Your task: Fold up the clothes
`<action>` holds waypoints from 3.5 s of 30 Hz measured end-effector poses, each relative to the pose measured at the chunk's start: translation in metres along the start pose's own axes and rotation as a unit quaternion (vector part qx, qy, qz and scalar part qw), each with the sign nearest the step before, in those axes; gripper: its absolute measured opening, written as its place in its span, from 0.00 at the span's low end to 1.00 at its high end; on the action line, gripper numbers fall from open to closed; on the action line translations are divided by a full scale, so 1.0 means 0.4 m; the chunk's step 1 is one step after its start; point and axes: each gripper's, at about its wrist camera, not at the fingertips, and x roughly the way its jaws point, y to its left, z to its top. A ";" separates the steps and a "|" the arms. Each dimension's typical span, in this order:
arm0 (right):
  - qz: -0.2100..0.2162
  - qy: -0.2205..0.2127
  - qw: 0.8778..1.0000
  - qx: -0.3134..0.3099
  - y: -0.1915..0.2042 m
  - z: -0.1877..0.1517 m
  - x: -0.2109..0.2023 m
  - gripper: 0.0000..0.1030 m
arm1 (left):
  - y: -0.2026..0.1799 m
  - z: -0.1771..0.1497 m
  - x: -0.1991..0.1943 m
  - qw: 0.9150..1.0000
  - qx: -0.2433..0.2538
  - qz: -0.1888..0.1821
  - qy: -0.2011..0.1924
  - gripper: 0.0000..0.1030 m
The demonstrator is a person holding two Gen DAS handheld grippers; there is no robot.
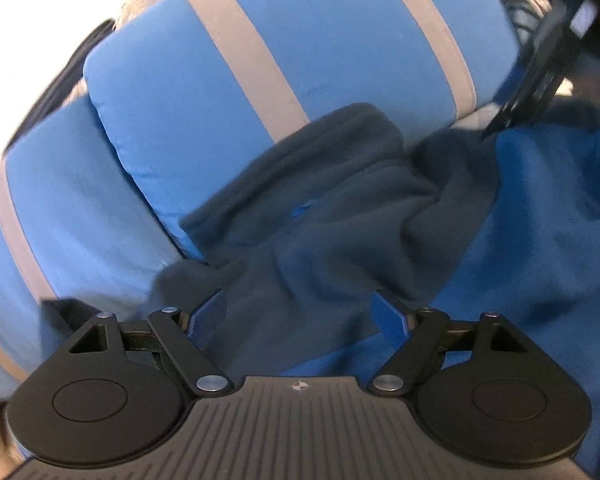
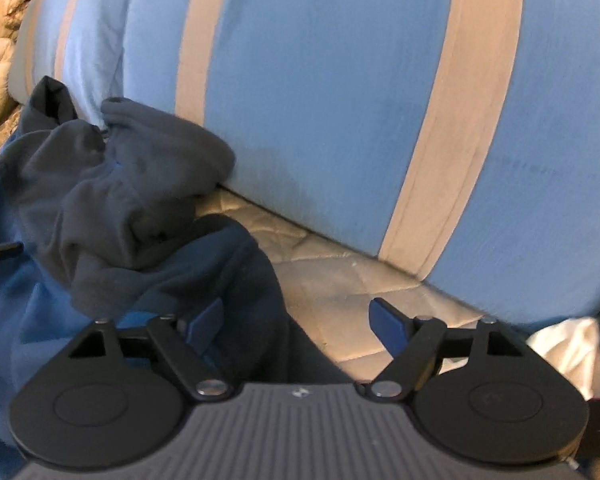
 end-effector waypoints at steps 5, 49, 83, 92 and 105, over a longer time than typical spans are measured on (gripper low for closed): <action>0.030 0.001 0.999 0.032 -0.018 -0.018 0.064 0.83 | -0.035 -0.024 0.000 1.000 -0.001 -0.017 0.005 0.75; -0.111 -0.058 0.992 0.028 0.013 -0.074 -0.286 0.75 | 0.004 -0.056 -0.034 0.996 -0.068 -0.040 0.051 0.75; -0.329 -0.113 0.901 0.259 -0.139 -0.658 -0.871 0.80 | -0.048 -0.007 -0.190 0.990 -0.074 -0.114 0.035 0.75; -0.301 -0.143 0.889 0.314 -0.093 -0.642 -0.902 0.80 | -0.023 -0.017 -0.237 0.988 -0.072 -0.131 0.028 0.75; -0.136 -0.183 0.959 0.169 0.225 -0.482 -1.235 1.00 | 0.172 -0.011 -0.751 0.983 -0.116 -0.127 -0.069 0.75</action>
